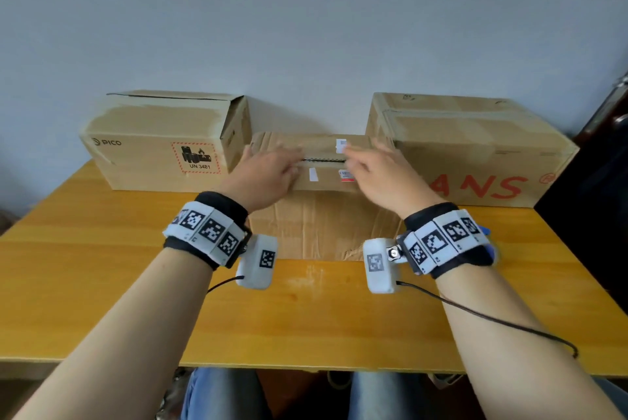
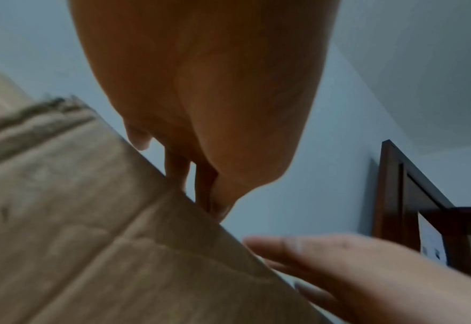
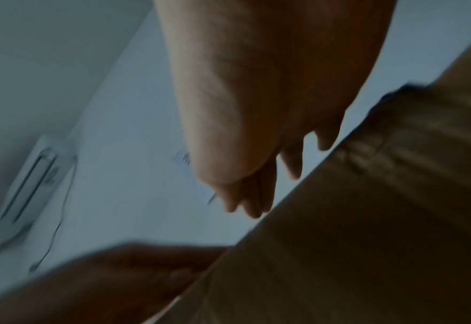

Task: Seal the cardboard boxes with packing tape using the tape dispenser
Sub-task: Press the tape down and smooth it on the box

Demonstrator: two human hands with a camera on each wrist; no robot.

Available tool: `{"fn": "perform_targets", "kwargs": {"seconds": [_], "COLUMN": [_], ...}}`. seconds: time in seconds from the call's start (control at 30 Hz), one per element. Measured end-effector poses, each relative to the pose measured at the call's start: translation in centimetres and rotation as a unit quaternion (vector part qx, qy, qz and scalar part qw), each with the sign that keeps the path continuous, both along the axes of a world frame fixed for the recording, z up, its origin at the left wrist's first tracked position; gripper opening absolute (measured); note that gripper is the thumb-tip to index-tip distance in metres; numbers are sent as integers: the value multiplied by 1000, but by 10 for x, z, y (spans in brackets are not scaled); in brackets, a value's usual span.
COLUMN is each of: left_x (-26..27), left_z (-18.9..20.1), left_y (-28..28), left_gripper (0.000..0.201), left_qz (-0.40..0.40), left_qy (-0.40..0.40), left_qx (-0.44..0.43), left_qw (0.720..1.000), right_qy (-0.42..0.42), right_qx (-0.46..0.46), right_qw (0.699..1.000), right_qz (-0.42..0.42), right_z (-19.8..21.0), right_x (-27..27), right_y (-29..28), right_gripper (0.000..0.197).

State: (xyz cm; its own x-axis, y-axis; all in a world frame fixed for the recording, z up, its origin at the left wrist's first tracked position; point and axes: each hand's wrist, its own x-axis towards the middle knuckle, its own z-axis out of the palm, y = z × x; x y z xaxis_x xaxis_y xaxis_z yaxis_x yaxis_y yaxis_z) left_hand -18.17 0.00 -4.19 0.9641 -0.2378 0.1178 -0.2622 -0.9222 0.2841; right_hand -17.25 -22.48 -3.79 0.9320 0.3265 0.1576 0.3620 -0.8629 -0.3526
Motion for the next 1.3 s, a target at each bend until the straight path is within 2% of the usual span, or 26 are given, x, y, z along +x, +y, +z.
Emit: {"fn": "perform_targets", "kwargs": {"seconds": [0.1,0.2,0.37,0.6,0.8,0.93,1.07,1.17,1.23,1.3], "left_x": [1,1,-4,-2,1,-7,-6,-6,-5,-5], "left_z": [0,-2,-4,-5,-3,-2,-6,-8,-8,-8], "left_y": [-17,-24,-29,-23,-9,4,15,23,22,23], "left_gripper": [48,48,49,51,54,49,47,57,53,58], "left_qz": [-19,18,61,109,133,149,150,160,160,156], "left_qy": [30,26,29,39,36,32,38,55,41,27], "left_qx": [27,43,46,57,43,22,41,-6,-64,-104], "left_qw": [999,999,997,992,990,988,987,986,984,982], "right_qy": [41,37,31,7,9,-16,-25,-21,-15,-7], "right_qx": [-90,-131,-151,-150,-101,-107,-53,-23,-1,4], "right_qw": [994,990,988,985,987,983,984,987,989,989], "right_qz": [51,35,-8,-82,-124,-149,-168,-157,-147,-146], "right_z": [-3,-4,-3,-9,-15,-18,-22,-23,-21,-22], "right_x": [5,5,-1,0,2,-3,-3,-7,-8,-7], "right_y": [25,34,40,21,-3,-15,-33,-30,-27,-24], "right_gripper": [51,57,53,43,51,49,46,45,45,46]}}
